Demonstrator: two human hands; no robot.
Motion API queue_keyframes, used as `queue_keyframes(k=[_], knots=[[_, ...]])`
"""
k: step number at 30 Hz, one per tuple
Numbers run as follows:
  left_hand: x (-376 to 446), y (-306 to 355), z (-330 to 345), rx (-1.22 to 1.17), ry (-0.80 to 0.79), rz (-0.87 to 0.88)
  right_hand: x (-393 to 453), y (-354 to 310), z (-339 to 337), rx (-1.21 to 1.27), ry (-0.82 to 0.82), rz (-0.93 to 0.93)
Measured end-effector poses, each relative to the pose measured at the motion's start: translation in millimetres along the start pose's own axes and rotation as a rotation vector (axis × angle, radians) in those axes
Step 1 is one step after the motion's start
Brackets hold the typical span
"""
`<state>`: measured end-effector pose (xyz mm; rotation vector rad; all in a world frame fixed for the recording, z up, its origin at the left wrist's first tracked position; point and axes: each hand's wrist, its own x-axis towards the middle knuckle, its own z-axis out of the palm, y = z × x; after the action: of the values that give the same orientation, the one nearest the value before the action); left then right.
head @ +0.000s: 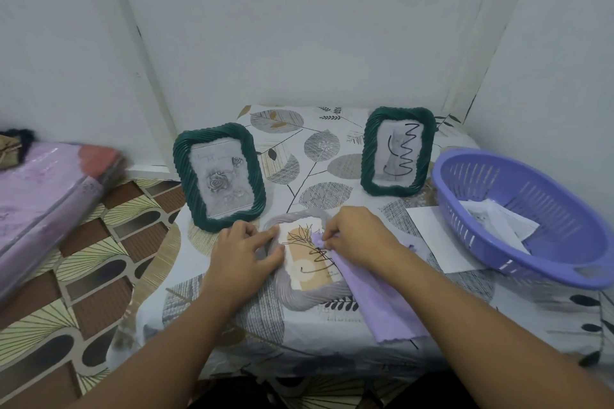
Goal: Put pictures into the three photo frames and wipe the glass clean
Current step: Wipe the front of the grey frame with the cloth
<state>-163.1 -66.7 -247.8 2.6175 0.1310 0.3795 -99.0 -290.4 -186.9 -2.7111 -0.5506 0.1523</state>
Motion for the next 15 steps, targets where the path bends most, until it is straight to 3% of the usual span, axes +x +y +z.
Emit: queue_keyframes(k=[15], knots=[[1.1,-1.6,1.4,0.016,0.012,0.009,4.1,2.7,2.9,0.164,0.062,-0.016]])
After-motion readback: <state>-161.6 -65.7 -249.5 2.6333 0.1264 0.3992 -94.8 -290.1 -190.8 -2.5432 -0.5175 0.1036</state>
